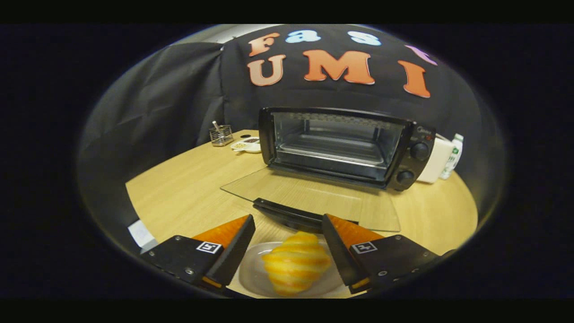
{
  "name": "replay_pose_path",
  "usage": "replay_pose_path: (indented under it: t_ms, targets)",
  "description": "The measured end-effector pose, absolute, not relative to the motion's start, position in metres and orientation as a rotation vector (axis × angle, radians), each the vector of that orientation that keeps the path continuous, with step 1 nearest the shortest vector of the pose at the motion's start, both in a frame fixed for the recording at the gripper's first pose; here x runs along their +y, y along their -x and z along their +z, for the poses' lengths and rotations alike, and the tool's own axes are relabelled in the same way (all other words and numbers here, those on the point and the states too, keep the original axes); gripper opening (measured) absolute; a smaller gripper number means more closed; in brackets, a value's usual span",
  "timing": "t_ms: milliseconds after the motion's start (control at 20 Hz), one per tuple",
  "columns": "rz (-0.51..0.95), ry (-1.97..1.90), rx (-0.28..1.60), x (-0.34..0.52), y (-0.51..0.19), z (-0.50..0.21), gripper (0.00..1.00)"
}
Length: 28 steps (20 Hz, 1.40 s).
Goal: Open the toaster oven, put the food inside, and close the toaster oven door.
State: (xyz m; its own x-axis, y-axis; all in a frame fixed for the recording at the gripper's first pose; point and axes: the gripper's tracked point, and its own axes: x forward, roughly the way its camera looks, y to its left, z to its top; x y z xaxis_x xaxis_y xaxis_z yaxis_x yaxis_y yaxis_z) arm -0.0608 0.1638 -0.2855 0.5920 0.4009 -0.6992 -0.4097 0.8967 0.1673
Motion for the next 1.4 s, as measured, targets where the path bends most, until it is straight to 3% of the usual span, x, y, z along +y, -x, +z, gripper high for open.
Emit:
replay_pose_path:
  t_ms: [300,650,1150,1400]
  targets:
    - [0.445,0.004,0.783,0.160,0.052,-0.274,0.83]
    - [0.446,0.045,0.894,0.145,0.101,-0.283,0.84]
    - [0.365,0.171,0.865,0.108,0.123,-0.269,0.84]
    - [0.339,0.202,0.956,0.104,0.145,-0.297,0.85]
